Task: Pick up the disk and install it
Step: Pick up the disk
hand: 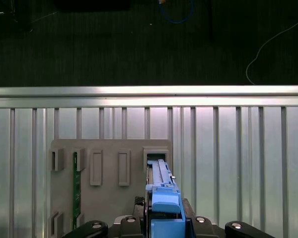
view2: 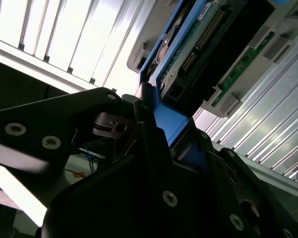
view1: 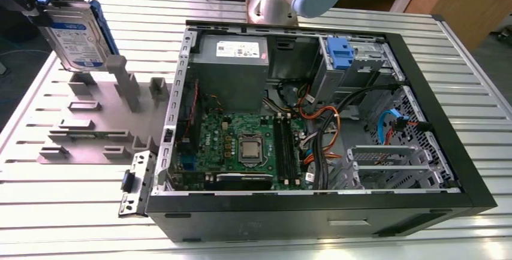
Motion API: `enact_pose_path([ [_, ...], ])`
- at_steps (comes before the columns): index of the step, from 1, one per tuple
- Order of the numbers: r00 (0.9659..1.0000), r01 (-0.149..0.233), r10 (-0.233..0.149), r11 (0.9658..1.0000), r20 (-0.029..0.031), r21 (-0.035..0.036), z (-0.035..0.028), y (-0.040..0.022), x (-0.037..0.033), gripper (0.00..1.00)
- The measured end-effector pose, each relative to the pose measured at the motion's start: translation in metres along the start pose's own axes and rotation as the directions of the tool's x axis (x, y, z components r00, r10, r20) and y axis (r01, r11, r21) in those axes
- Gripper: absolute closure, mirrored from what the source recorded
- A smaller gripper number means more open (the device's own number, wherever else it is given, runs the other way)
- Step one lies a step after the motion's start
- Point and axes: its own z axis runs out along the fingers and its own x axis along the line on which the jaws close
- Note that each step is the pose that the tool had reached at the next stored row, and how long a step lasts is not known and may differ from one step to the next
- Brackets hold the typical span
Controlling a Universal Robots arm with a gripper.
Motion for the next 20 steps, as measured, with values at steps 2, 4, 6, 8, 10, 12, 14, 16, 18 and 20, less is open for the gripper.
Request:
enact_pose_path([
  [2, 1.0, 0.0, 0.0, 1.0, 0.0, -0.0001, -0.0003, 0.0, 0.0, 0.64],
  [4, 1.0, 0.0, 0.0, 1.0, -0.0001, -0.0002, -0.0011, 0.0, 0.0, 0.64],
  [6, 1.0, 0.0, 0.0, 1.0, 0.0, -0.0001, -0.0025, 0.0, 0.0, 0.64],
  [8, 1.0, 0.0, 0.0, 1.0, 0.0, 0.0001, -0.0043, 0.0, 0.0, 0.64],
  [10, 1.0, 0.0, 0.0, 1.0, 0.0, 0.0, -0.0065, 0.0, 0.0, 0.64],
  [12, 1.0, 0.0, 0.0, 1.0, 0.0, -0.0001, -0.0085, 0.0001, 0.0, 0.64],
  [14, 1.0, 0.0, 0.0, 1.0, 0.0001, 0.0001, -0.0098, 0.0001, 0.0, 0.64],
  [16, 1.0, 0.0, 0.0, 1.0, 0.0001, 0.0, -0.0111, 0.0001, 0.0, 0.64],
  [18, 1.0, 0.0, 0.0, 1.0, 0.0002, -0.0001, -0.0124, 0.0, 0.0, 0.64],
  [20, 1.0, 0.0, 0.0, 1.0, 0.0003, 0.0001, -0.0136, 0.0001, 0.0, 0.64],
])
